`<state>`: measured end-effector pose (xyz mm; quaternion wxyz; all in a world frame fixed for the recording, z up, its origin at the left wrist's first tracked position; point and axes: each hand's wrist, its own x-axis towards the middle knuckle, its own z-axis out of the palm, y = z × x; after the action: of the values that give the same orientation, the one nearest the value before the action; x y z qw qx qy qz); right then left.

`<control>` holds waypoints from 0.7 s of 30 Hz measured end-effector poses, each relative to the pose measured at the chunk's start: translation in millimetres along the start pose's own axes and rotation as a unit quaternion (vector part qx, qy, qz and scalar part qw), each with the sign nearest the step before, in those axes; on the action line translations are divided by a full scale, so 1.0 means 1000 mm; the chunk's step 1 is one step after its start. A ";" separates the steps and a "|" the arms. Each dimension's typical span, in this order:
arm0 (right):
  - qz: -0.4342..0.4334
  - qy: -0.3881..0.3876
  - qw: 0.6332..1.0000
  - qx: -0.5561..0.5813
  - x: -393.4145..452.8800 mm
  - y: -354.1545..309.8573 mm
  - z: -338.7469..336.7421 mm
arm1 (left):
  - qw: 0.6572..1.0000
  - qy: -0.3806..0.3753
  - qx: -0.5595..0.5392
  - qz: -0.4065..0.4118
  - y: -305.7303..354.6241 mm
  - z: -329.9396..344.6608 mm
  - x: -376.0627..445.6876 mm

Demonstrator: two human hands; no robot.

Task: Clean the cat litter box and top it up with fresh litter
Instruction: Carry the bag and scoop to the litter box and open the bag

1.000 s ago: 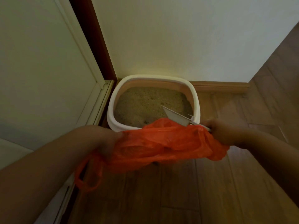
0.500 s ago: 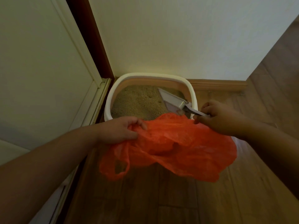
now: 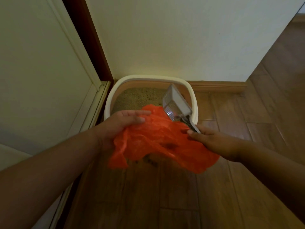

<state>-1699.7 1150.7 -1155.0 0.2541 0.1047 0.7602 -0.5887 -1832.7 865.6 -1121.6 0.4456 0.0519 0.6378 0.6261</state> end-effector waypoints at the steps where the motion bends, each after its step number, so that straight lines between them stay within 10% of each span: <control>1: 0.001 0.003 1.000 -0.006 0.000 0.001 0.000 | 1.000 -0.002 0.015 0.000 -0.003 0.000 -0.001; 12: 0.006 0.032 0.968 -0.250 -0.005 0.006 -0.020 | 0.957 -0.157 0.141 -0.197 -0.025 0.010 -0.008; 21: 0.061 0.041 0.943 -0.325 0.004 0.036 -0.022 | 0.895 -0.046 0.441 -0.046 -0.051 -0.008 0.008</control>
<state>-1692.2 1181.3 -1182.9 0.2781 0.0866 0.9122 -0.2880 -1817.6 854.3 -1169.8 0.4342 0.2426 0.8288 0.2562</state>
